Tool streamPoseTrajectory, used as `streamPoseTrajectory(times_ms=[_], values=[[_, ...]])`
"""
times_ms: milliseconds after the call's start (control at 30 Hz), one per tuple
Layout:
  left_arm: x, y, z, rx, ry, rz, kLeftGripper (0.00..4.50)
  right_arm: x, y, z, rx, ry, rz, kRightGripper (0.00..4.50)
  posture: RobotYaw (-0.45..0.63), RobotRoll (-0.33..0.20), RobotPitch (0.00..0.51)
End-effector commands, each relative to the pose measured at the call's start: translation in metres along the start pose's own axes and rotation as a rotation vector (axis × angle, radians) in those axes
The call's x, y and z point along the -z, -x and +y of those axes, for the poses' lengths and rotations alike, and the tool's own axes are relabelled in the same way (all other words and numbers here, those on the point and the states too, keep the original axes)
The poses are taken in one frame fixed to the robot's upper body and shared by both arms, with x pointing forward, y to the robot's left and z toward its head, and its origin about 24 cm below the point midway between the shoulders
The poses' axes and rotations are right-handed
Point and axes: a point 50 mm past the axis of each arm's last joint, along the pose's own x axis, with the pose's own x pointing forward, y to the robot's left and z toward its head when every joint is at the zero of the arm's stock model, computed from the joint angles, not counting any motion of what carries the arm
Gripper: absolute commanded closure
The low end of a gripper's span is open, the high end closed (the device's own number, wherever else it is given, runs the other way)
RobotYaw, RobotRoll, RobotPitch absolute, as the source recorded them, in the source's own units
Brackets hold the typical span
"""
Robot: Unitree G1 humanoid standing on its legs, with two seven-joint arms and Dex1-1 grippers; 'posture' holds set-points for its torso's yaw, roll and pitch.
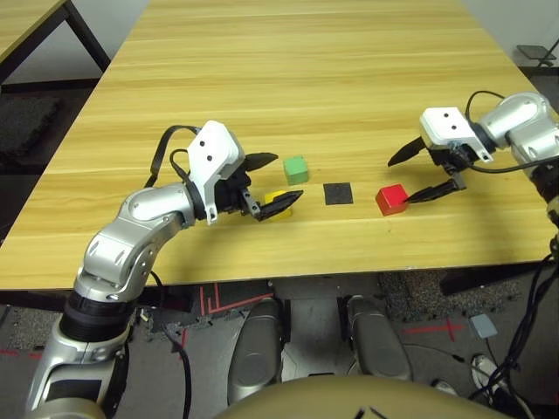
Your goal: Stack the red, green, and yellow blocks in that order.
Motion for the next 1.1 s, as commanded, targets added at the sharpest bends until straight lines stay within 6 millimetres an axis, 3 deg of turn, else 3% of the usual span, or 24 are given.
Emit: streamPoseTrajectory(times_ms=[33, 567, 667, 833, 1100], values=[[0.006, -0.004, -0.006, 0.017, -0.007, 0.022, 0.02, 0.01, -0.004, 0.006, -0.04, 0.001, 0.045, 0.0, 0.42, -0.228, 0.116], [0.004, -0.005, -0.01, 0.001, 0.0, 0.012, 0.01, 0.015, -0.034, 0.0, -0.075, 0.038, 0.058, 0.02, 0.46, -0.221, 0.148], [0.003, -0.005, -0.012, -0.003, 0.002, 0.01, 0.0, 0.014, -0.035, -0.001, -0.066, 0.045, 0.054, 0.58, 0.46, -0.221, 0.148], [0.002, -0.005, -0.014, -0.008, 0.006, 0.008, 0.0, 0.004, -0.026, -0.008, -0.023, 0.078, 0.067, 2.31, 0.47, -0.221, 0.152], [-0.002, -0.01, -0.011, -0.018, 0.0, -0.006, 0.0, -0.041, -0.038, -0.022, 0.035, 0.065, -0.064, 2.45, 0.48, -0.229, 0.149]])
